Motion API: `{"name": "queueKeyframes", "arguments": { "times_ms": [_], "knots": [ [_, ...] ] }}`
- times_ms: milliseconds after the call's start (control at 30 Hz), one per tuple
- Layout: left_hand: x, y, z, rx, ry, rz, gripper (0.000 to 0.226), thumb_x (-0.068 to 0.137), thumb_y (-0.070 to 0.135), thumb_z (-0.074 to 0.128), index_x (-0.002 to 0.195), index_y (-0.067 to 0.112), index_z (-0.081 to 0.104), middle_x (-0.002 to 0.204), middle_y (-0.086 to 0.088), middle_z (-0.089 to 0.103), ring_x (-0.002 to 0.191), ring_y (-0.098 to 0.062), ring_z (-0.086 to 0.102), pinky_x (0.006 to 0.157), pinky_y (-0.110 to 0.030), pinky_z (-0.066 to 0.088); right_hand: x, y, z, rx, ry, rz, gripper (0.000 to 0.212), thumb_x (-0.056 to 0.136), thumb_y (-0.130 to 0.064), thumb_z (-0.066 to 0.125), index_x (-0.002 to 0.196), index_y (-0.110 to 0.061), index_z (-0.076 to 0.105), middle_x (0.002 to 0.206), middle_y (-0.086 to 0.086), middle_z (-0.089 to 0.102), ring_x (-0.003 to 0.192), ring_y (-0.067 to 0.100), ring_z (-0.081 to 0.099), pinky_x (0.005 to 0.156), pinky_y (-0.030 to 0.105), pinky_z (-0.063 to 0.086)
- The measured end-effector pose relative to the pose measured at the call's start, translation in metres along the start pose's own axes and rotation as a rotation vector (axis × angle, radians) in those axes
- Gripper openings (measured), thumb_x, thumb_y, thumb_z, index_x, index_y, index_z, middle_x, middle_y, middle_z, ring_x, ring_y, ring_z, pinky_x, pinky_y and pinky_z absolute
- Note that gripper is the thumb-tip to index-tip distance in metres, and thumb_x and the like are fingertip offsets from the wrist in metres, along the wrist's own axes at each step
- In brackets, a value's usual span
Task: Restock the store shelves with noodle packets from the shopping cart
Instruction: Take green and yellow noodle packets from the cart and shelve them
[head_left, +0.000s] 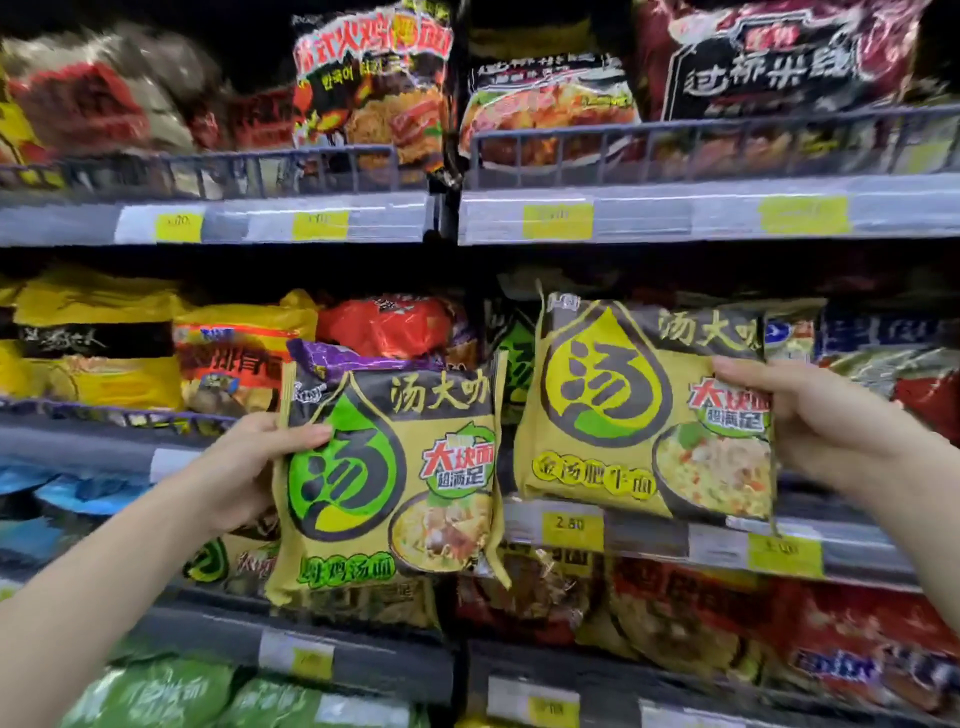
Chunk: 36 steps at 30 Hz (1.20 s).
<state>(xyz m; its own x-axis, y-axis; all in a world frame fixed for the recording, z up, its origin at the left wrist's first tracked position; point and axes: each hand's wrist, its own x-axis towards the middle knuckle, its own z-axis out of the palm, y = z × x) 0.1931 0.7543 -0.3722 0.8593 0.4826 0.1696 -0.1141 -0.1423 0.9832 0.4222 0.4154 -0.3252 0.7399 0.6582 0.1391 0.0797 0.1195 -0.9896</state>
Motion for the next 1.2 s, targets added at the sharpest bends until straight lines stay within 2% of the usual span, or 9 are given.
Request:
{"name": "queueKeyframes", "arguments": {
  "times_ms": [67,133,233,400,500,700,933,1133,1200],
  "knots": [
    [0.000,-0.008,-0.003,-0.010,0.006,0.030,0.086,0.008,0.042,0.093,0.080,0.002,0.070,0.077,-0.015,0.073,0.065,-0.025,0.071,0.051,-0.029,0.056,0.012,-0.008,0.003,0.061,0.008,-0.048,0.070,0.004,-0.038,0.091,0.067,-0.013,0.073,0.066,0.004,0.074,0.055,0.015,0.070,0.050,0.031,0.058],
    [-0.001,-0.018,-0.008,-0.036,0.010,0.041,0.077,0.007,0.041,0.093,0.071,0.003,0.073,0.075,-0.016,0.073,0.063,-0.026,0.071,0.050,-0.030,0.056,0.026,-0.014,0.009,0.092,0.049,-0.087,0.047,0.038,-0.031,0.087,0.077,-0.013,0.068,0.064,0.003,0.073,0.055,0.015,0.070,0.050,0.029,0.057],
    [-0.005,-0.029,-0.015,-0.009,0.028,0.037,0.087,0.016,0.040,0.093,0.089,-0.001,0.069,0.084,-0.018,0.073,0.070,-0.029,0.071,0.059,-0.037,0.057,0.054,-0.015,0.019,0.138,0.208,-0.169,0.014,0.078,-0.014,0.070,0.091,-0.012,0.064,0.058,-0.001,0.071,0.053,0.011,0.069,0.049,0.029,0.056],
    [-0.012,-0.036,-0.020,0.008,0.054,0.047,0.103,0.013,0.046,0.092,0.098,-0.005,0.063,0.091,-0.021,0.072,0.076,-0.031,0.071,0.058,-0.035,0.058,0.083,0.000,0.040,0.007,0.298,-0.194,0.069,0.063,-0.015,0.084,0.125,-0.005,0.054,0.078,0.008,0.075,0.065,0.020,0.073,0.057,0.033,0.057],
    [-0.015,-0.035,-0.022,-0.005,0.049,0.064,0.102,0.013,0.044,0.093,0.097,-0.005,0.064,0.091,-0.022,0.072,0.074,-0.032,0.072,0.055,-0.033,0.058,0.085,0.007,0.052,-0.140,0.298,-0.225,0.042,0.070,-0.013,0.080,0.108,-0.009,0.063,0.092,0.013,0.073,0.075,0.024,0.071,0.071,0.038,0.058],
    [-0.018,-0.036,-0.024,-0.019,0.070,0.096,0.099,0.011,0.044,0.093,0.093,-0.004,0.064,0.085,-0.020,0.073,0.069,-0.029,0.072,0.056,-0.035,0.059,0.089,0.016,0.071,-0.271,0.263,-0.208,0.028,0.079,-0.012,0.073,0.105,-0.013,0.062,0.086,0.005,0.070,0.075,0.018,0.068,0.063,0.030,0.054],
    [-0.019,-0.036,-0.025,-0.018,0.066,0.100,0.097,0.014,0.045,0.093,0.092,-0.005,0.064,0.086,-0.022,0.072,0.070,-0.031,0.071,0.064,-0.041,0.060,0.100,0.016,0.080,-0.391,0.336,-0.112,0.063,0.082,-0.018,0.071,0.137,-0.006,0.042,0.120,0.016,0.062,0.107,0.031,0.062,0.093,0.040,0.050],
    [-0.020,-0.033,-0.025,-0.018,0.069,0.116,0.085,0.015,0.046,0.093,0.083,0.000,0.069,0.085,-0.021,0.072,0.070,-0.031,0.071,0.064,-0.042,0.059,0.104,0.014,0.093,-0.881,0.544,-0.168,0.037,0.089,-0.017,0.063,0.120,0.000,0.049,0.105,0.013,0.055,0.094,0.027,0.054,0.069,0.028,0.039],
    [-0.020,-0.031,-0.023,-0.025,0.073,0.123,0.084,0.015,0.045,0.093,0.082,0.000,0.070,0.085,-0.020,0.072,0.070,-0.030,0.071,0.061,-0.039,0.060,0.105,0.015,0.098,-0.970,0.556,-0.202,0.046,0.088,-0.008,0.063,0.127,0.002,0.043,0.120,0.017,0.054,0.107,0.030,0.056,0.073,0.029,0.043]
  ]
}}
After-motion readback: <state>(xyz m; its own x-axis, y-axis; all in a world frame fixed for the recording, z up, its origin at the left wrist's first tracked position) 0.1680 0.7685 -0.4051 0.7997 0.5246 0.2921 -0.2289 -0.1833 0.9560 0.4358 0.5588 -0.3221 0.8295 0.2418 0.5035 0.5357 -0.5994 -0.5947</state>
